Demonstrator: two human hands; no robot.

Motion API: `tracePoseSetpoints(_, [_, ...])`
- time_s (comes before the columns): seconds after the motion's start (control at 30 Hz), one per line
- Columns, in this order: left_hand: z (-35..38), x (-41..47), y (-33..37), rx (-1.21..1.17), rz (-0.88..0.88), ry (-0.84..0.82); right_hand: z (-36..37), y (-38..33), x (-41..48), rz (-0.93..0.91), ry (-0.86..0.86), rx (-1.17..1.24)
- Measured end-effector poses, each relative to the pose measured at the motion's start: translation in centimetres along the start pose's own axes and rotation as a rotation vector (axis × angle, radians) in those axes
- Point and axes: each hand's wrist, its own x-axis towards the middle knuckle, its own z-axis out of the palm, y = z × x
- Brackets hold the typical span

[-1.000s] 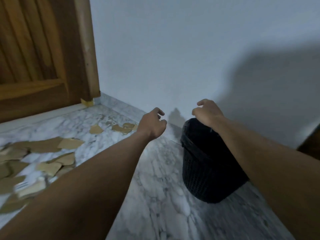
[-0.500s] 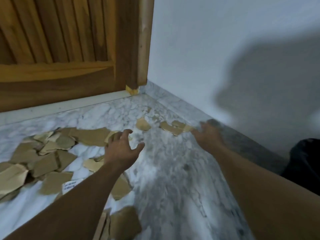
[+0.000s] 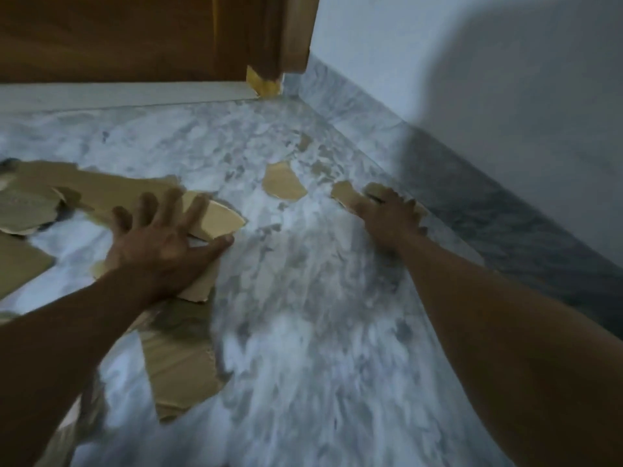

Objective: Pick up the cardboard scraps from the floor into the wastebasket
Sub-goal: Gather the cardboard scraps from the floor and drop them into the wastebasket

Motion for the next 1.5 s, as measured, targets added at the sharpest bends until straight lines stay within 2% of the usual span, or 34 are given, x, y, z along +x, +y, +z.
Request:
tracePoseSetpoints(0.1, [0.2,-0.5,0.3,0.032,0.019,0.176,-0.6,-2.4,0.2,0.087,-0.013,0.031])
tracePoseSetpoints(0.2, [0.4,-0.2,0.5,-0.022,-0.006,0.255,0.1,-4.9,2.4,0.051,-0.055,-0.011])
tracePoseSetpoints(0.3, [0.5,0.4,0.6,-0.105,-0.123,0.170,1.3,-9.1,3.4,0.007,-0.158,-0.062])
tracePoseSetpoints(0.4, [0.9,0.9,0.1,-0.047,-0.156,0.082,3.5,-12.6,1.9,-0.094,-0.270,-0.101])
tracePoseSetpoints(0.53, [0.8,0.5,-0.2,-0.015,-0.158,0.098,6.6,-14.0,1.0,-0.289,-0.339,-0.054])
tracePoseSetpoints(0.67, [0.8,-2.2,0.2,-0.030,-0.146,0.142,5.8,-14.2,-3.4,-0.385,-0.438,-0.090])
tracePoseSetpoints(0.73, [0.8,-4.2,0.6,-0.060,-0.122,0.174,5.8,-14.1,-5.4,-0.424,-0.435,-0.095])
tracePoseSetpoints(0.83, [0.5,-6.5,0.3,-0.061,-0.070,0.224,5.5,-14.4,-8.9,-0.438,-0.414,0.035])
tracePoseSetpoints(0.97, [-0.4,-7.0,-1.6,-0.244,-0.280,0.399,6.8,-15.1,-12.8,-0.516,-0.426,-0.041])
tracePoseSetpoints(1.03, [-0.8,-6.2,-3.1,-0.233,-0.296,0.471,7.9,-15.6,-13.6,-0.548,-0.390,-0.109])
tracePoseSetpoints(1.23, [0.4,-2.8,-5.5,-0.105,-0.250,0.295,9.6,-17.2,-11.3,-0.607,-0.144,-0.211])
tracePoseSetpoints(1.3, [0.2,-1.5,-5.9,-0.069,-0.210,0.280,10.1,-18.3,-10.0,-0.646,-0.176,-0.210])
tracePoseSetpoints(1.43, [-0.5,0.1,-6.8,-0.030,-0.188,0.113,10.9,-20.0,-7.3,-0.691,-0.266,-0.245])
tracePoseSetpoints(1.5, [-0.5,0.1,-6.9,-0.023,-0.190,0.088,11.2,-20.0,-7.1,-0.702,-0.277,-0.249])
